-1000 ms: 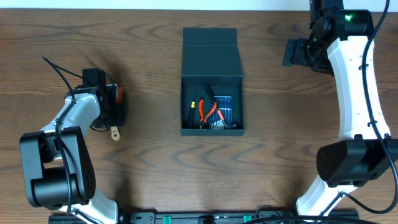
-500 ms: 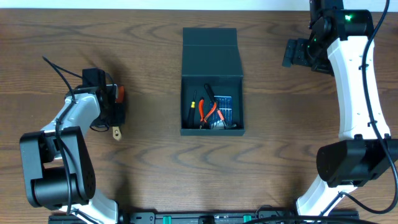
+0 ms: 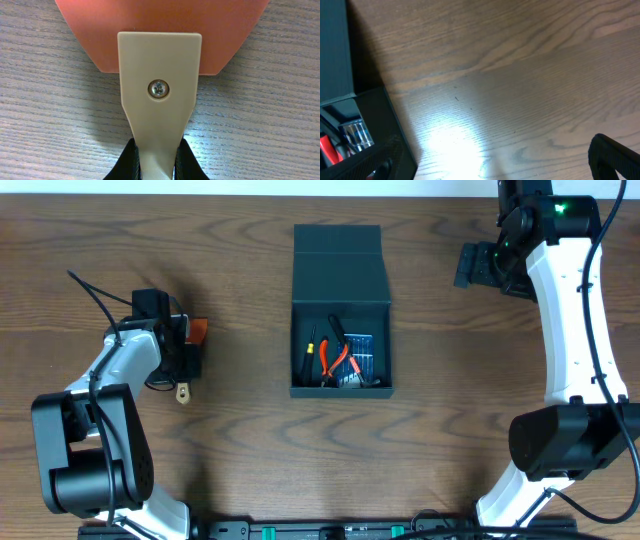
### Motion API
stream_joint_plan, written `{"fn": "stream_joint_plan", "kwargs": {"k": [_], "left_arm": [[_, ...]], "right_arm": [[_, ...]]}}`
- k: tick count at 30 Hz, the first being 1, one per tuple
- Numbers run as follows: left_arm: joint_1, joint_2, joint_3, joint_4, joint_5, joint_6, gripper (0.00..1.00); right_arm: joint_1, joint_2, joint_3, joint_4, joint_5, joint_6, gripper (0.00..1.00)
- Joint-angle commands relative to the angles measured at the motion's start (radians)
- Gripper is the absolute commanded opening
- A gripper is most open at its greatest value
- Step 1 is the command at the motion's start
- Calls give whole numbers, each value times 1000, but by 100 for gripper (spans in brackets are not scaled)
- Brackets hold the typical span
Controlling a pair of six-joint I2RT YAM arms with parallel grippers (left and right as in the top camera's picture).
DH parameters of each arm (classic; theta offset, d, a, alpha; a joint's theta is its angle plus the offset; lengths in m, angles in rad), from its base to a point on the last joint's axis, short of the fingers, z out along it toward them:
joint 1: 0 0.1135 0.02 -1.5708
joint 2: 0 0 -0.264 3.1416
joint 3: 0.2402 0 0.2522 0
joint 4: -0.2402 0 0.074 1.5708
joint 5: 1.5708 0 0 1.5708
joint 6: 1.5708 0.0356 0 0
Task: Pack container
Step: 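Lower the left gripper and grasp the beige scraper handle, then lift the scraper and carry it right over the black box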
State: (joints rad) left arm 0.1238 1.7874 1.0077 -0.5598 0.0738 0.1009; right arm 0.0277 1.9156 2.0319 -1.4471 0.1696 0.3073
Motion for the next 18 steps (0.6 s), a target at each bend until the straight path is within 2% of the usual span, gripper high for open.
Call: {"fn": "stream_joint_plan", "kwargs": {"k": [1,18], "left_arm": [[6,-1,4,-3,-2,-31,5],[4,-309,6,-4,-2,-46,6]], "right_arm": [[-1,-7,18,-2,10,14,99],[-1,-7,18,-2,10,14,99]]}}
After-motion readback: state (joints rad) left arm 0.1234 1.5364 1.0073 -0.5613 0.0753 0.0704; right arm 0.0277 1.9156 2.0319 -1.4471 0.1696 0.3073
